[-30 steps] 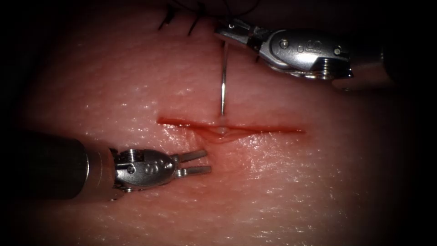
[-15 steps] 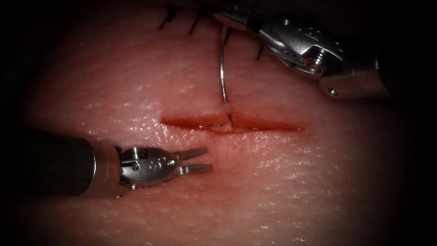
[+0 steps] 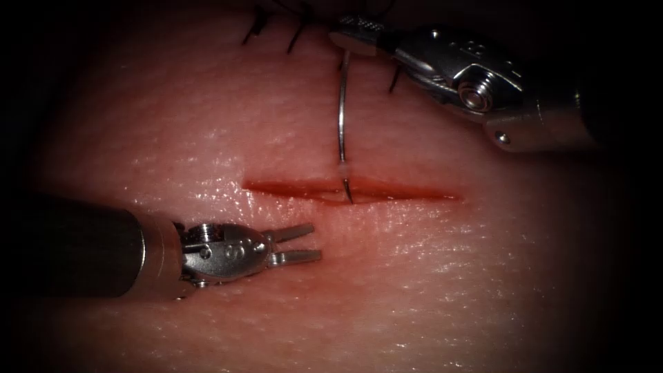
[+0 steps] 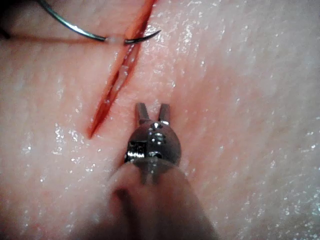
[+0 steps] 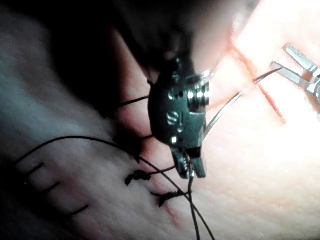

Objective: Wound Closure
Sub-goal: Throw the needle through the skin atop the cut while the left gripper pushes down on the skin.

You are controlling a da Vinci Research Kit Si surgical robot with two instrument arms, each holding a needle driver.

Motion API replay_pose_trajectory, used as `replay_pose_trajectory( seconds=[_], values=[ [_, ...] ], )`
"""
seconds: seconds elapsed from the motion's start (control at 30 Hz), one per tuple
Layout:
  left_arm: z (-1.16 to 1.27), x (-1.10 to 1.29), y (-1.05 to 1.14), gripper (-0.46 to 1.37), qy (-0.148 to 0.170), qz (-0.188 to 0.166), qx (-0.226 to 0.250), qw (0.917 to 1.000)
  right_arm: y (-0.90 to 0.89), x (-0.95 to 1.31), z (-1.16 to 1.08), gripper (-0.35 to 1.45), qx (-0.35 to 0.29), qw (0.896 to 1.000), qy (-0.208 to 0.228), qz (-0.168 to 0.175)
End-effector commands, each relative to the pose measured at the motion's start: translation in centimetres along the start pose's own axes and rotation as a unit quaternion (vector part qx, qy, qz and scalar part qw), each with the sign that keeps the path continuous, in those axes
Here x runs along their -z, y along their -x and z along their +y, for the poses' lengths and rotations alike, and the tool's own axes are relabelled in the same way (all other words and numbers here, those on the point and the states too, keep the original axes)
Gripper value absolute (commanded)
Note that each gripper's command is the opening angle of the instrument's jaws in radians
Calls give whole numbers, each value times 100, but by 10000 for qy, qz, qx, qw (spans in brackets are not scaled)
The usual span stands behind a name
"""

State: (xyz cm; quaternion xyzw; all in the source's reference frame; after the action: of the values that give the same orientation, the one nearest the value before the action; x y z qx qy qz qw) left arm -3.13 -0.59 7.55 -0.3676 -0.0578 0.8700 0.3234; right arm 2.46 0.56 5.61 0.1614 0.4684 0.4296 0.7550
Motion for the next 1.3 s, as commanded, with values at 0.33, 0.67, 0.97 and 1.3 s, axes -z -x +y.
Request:
replay_pose_trajectory(
  seconds=[0.33, 0.67, 0.97, 1.3],
  values=[
    [0, 1, 0, 17, 13, 0, 1, 10000, 24, -5, -14, -35, -965, 9918, -583, -607],
    [0, 3, -1, 17, 25, -3, 4, 10000, 40, -5, -19, -35, -1625, 9799, -841, -797],
    [1, 6, -3, 17, 42, -15, 26, 10000, 60, -7, -25, -35, -1996, 9704, -1023, -894],
    [1, 6, -4, 16, 44, -3, 30, 10000, 67, -9, -31, -35, -2138, 9664, -1056, -954]
  ],
)
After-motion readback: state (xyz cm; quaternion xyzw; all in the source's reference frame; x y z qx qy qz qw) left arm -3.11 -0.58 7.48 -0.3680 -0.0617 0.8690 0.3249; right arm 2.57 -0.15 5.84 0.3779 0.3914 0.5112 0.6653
